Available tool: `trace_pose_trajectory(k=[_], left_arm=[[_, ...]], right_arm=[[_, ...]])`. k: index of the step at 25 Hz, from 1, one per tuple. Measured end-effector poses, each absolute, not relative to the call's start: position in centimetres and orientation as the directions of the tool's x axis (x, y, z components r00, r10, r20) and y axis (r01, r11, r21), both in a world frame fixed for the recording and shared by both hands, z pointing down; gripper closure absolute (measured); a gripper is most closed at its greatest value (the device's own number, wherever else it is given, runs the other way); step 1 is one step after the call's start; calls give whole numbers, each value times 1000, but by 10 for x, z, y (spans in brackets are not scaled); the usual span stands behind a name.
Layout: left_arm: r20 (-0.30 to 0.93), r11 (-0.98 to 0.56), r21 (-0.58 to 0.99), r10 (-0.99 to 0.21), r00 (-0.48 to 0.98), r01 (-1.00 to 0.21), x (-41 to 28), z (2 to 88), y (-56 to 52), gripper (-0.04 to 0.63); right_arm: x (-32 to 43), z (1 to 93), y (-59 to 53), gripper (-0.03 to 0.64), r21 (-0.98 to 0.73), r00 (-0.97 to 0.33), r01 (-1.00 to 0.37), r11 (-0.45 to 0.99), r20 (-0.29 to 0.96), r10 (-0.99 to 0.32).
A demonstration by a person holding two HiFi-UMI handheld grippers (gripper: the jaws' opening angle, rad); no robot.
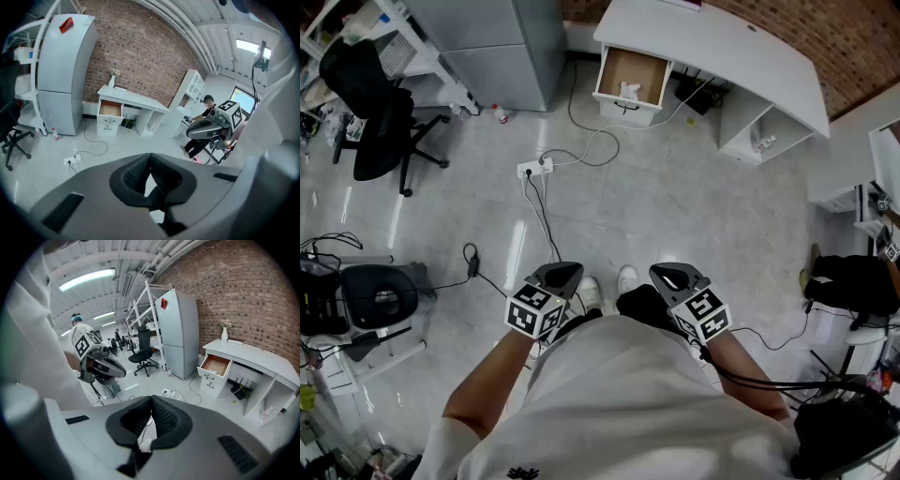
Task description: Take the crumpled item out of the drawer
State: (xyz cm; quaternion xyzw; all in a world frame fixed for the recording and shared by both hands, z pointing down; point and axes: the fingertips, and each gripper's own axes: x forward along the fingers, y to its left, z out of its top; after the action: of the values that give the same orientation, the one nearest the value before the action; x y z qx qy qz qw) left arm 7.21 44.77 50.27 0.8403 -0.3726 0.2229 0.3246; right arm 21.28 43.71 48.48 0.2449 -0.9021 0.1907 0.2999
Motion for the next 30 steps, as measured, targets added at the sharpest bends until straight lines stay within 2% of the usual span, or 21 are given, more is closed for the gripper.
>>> trace_pose_trajectory(k=[8,15,19,22,30], left_arm=[[556,-530,395,-512,654,-751,126,470,379,572],[559,-506,371,-548,622,-779,143,470,317,572],[556,-519,384,-531,640,-764,130,475,299,571],[573,-558,347,-510,641,-754,112,491,267,571],[505,-602,400,-485,714,-692,21,485,158,569]], right_arm=[[253,478,384,588,-193,-689,-594,781,624,-370],[277,503,334,588,-232,-720,-562,794,610,-332],[262,514,307,584,-266,-718,-584,767,610,-335],[241,525,264,544,-266,-712,-597,757,610,-347],[152,516,159,512,-247,-649,-687,683,630,-426]])
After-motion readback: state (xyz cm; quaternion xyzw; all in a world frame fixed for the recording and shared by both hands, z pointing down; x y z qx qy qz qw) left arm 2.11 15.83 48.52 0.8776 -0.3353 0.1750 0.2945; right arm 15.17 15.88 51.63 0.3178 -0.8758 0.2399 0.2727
